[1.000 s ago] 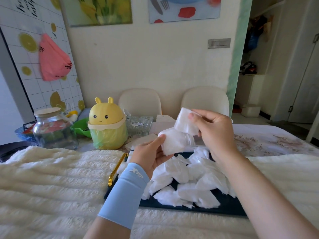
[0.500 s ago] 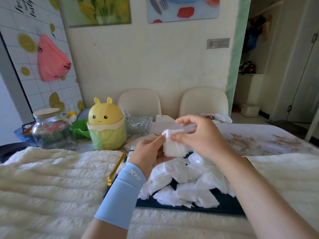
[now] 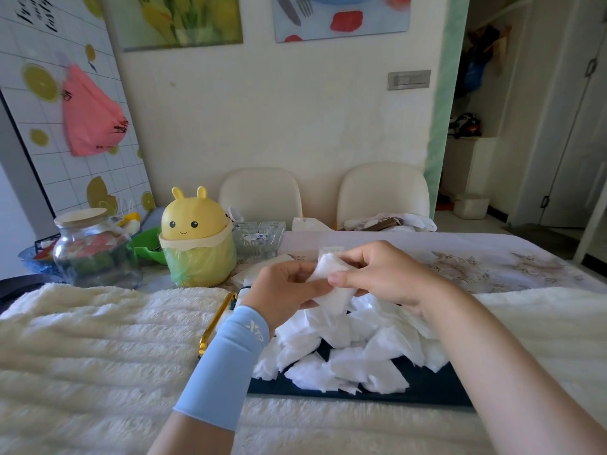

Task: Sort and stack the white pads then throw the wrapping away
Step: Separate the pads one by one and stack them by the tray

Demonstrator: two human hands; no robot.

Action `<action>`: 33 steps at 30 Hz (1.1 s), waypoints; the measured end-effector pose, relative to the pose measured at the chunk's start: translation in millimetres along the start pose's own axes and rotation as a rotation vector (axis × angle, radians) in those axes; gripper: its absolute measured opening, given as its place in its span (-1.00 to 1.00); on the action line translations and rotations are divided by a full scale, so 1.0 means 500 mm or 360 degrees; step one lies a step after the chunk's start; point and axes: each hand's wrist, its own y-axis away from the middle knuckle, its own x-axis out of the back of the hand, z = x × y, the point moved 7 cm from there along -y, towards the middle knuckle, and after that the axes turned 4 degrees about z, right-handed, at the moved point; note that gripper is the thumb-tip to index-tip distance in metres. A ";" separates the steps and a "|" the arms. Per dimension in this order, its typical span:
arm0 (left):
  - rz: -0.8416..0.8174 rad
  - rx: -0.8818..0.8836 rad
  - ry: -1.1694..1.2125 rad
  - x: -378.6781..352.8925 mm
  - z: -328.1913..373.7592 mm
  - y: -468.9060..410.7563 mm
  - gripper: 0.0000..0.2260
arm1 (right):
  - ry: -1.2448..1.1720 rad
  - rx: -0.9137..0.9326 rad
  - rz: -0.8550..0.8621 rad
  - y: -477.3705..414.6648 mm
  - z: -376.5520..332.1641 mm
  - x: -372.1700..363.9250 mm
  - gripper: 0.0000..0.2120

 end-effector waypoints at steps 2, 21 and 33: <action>-0.0004 -0.0019 -0.0067 -0.006 0.007 -0.012 -0.75 | 0.0012 -0.0025 -0.0031 -0.002 0.004 0.011 -0.86; -0.0408 -0.0202 -0.1851 -0.193 0.055 -0.333 -0.69 | 0.0970 -0.0508 0.0330 -0.253 0.119 0.228 -0.79; -0.0446 -0.0273 -0.1897 -0.193 -0.031 -0.375 -0.60 | 0.1346 -0.0738 0.0223 -0.289 0.173 0.143 -0.63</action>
